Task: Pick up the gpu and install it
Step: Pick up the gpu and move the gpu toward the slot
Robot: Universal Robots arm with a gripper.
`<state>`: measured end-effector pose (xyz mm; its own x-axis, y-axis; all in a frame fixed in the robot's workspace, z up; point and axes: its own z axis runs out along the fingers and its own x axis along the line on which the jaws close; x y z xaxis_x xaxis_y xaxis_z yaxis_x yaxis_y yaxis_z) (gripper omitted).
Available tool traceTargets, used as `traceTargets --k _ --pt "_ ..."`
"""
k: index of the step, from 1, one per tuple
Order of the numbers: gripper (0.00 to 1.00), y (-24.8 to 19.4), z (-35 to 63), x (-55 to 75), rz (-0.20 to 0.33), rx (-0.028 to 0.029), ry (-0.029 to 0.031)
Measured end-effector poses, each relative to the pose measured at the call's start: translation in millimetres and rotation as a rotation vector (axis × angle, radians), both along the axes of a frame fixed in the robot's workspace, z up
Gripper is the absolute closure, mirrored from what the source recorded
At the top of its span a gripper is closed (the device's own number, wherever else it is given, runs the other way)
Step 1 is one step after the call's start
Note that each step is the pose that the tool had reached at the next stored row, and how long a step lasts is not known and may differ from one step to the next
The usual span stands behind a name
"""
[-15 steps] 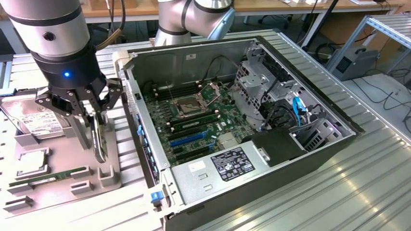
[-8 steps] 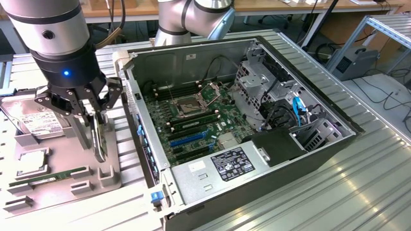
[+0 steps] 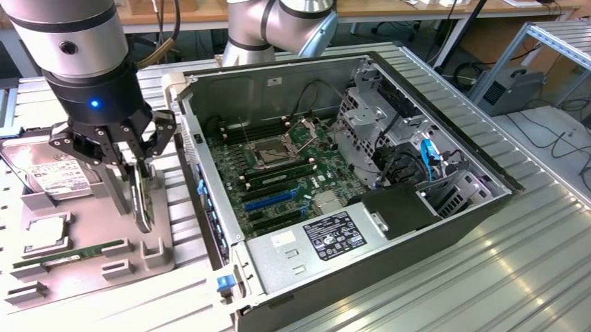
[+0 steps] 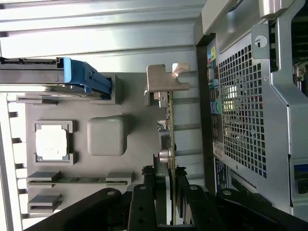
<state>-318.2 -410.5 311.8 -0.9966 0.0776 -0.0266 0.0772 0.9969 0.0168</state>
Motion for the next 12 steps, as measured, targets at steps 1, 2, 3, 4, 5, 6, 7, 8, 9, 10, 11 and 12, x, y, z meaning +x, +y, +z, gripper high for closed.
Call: traceTargets --k 1,2,3,4,5,6,7,8,9,10,11,12 --pt "0.71 0.0 0.2 0.0 0.000 0.0000 -0.0001" --pt "0.71 0.0 0.4 0.0 0.000 0.0000 -0.0002" --pt "0.71 0.0 0.6 0.0 0.000 0.0000 -0.0001" --pt "0.71 0.0 0.9 0.0 0.000 -0.0002 0.0000" --pt "0.71 0.0 1.2 0.0 0.000 -0.0002 0.0000" --pt "0.71 0.0 1.6 0.0 0.000 -0.0003 0.0000" --pt "0.71 0.0 1.9 0.0 0.000 -0.0003 -0.0001" --pt "0.71 0.0 2.2 0.0 0.000 -0.0004 -0.0001" --pt "0.71 0.0 2.5 0.0 0.000 -0.0004 -0.0001" --pt "0.71 0.0 3.0 0.0 0.000 -0.0005 0.0000" --pt "0.71 0.0 3.3 0.0 0.000 -0.0006 0.0000" --pt "0.71 0.0 3.7 0.0 0.000 -0.0007 0.0000"
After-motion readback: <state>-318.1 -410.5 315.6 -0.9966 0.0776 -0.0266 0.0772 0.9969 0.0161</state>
